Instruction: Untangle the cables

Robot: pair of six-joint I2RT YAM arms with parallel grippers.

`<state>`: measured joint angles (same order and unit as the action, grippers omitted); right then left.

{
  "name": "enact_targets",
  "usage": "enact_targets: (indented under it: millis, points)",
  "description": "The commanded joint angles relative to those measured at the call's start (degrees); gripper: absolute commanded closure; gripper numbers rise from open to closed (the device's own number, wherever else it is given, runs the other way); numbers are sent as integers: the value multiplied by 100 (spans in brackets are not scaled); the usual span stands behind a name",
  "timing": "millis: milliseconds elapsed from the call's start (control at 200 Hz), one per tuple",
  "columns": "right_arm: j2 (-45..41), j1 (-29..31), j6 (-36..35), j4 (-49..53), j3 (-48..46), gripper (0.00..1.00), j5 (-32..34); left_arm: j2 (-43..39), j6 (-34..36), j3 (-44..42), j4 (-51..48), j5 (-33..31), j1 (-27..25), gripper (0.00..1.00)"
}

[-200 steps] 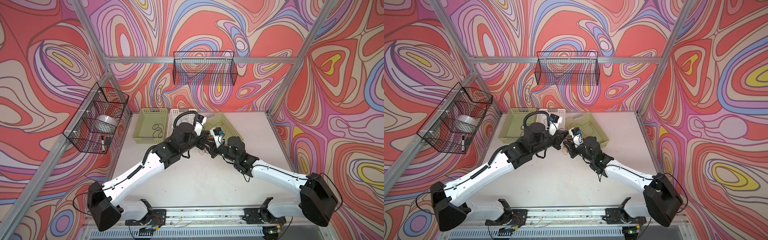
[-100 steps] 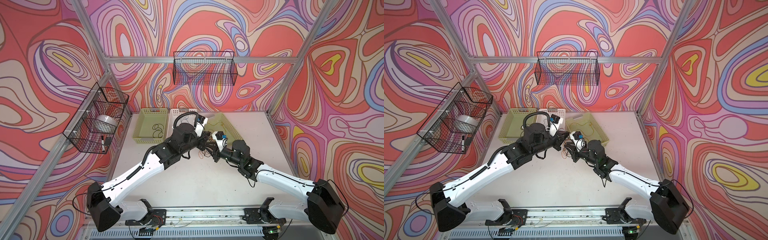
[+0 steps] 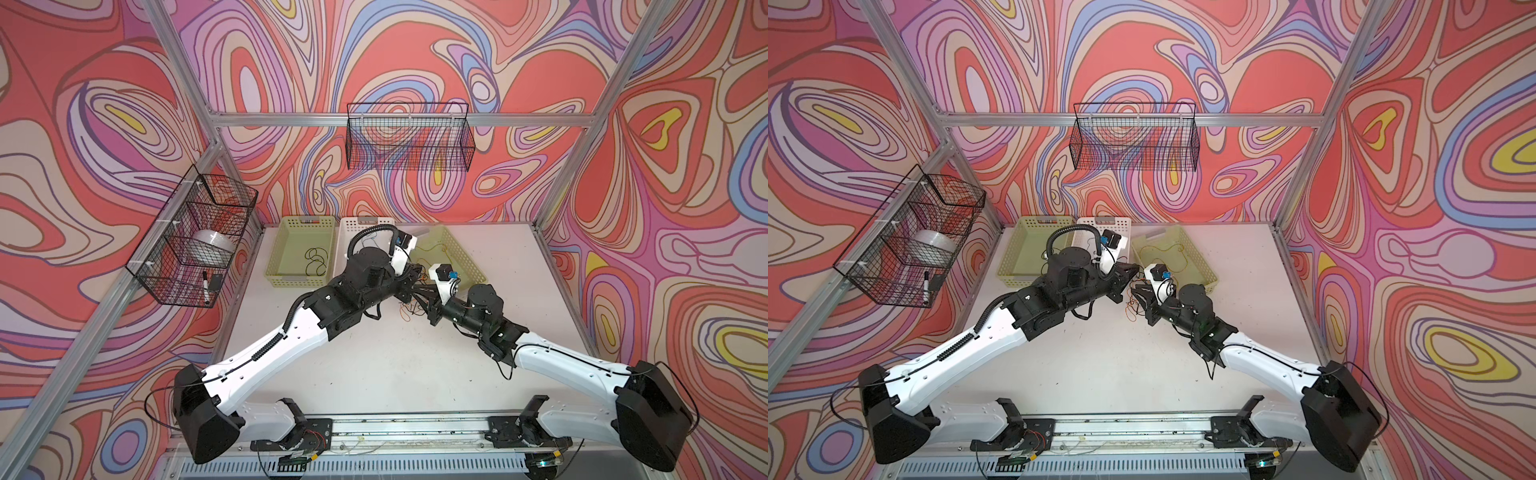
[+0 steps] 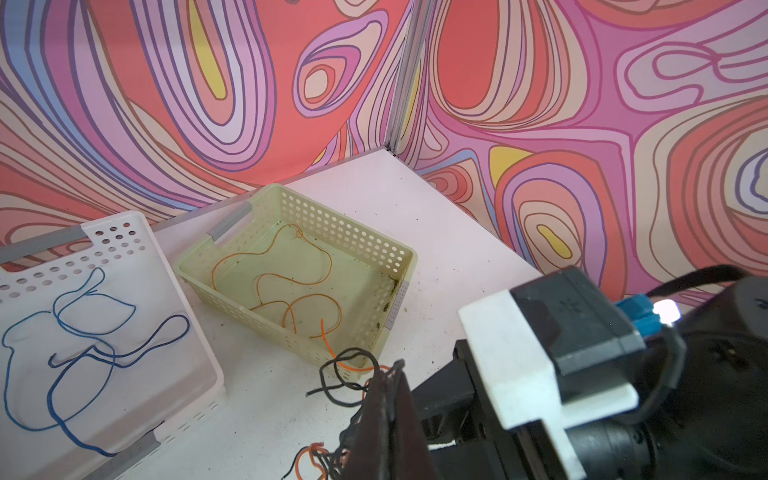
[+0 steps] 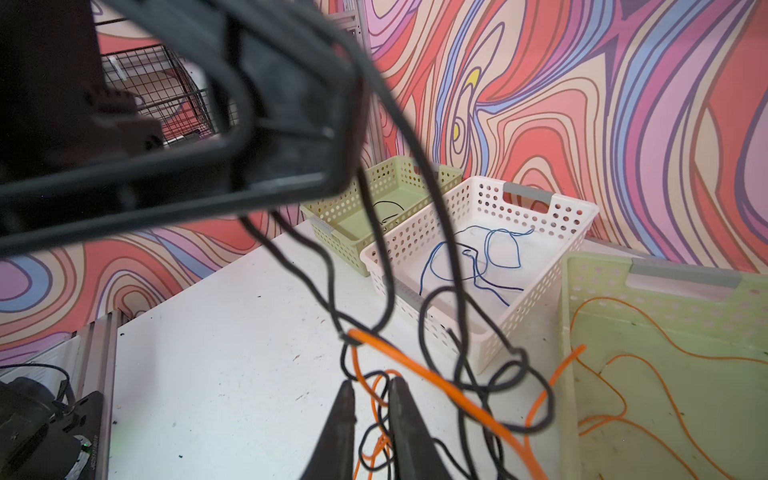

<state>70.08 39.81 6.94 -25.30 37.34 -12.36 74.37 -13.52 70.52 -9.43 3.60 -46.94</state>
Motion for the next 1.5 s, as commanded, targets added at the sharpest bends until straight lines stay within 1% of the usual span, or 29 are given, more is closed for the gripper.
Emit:
enact_targets:
  millis: [0, 135, 245, 330, 466, 526, 626, 786, 906, 1036, 1162, 1347, 1497]
  points:
    - [-24, 18, 59, -126, 36, 82, 18, -124, 69, 183, -16, 8, -42, 100]
    - [84, 18, 133, -203, 111, 77, 63, -107, 34, 160, 11, 10, -59, 100]
    - [152, 18, 189, -278, 157, 77, 128, -114, 8, 133, 27, -10, -70, 100]
    - [213, 18, 177, -407, 177, 77, 8, -124, -19, 94, 93, -29, -77, 100]
    - [363, 20, 179, -550, 225, 84, -361, -107, -43, 93, 192, -45, -70, 100]
    - [400, 22, 217, -680, 183, 91, -466, -90, -62, 118, 231, -80, -77, 100]
    - [392, 18, 217, -810, 93, 100, -425, -63, -91, 163, 213, -163, -75, 100]
    - [348, 26, 106, -507, 56, 100, -433, -54, 64, 293, 141, -455, -64, 100]
    - [308, 28, 153, -311, -187, 100, -478, 21, 284, 599, -19, -590, -48, 100]
    - [168, 52, 329, -253, -552, 100, -521, 95, 458, 883, -171, -609, 16, 100]
    - [79, 90, 345, -60, -778, 100, -526, 122, 599, 1060, -243, -650, 86, 100]
    - [435, 97, 441, 181, -1005, 100, -566, 122, 798, 1293, -304, -694, 244, 100]
    - [877, 97, 612, -33, -1196, 100, -478, 181, 1008, 1640, -479, -665, 361, 100]
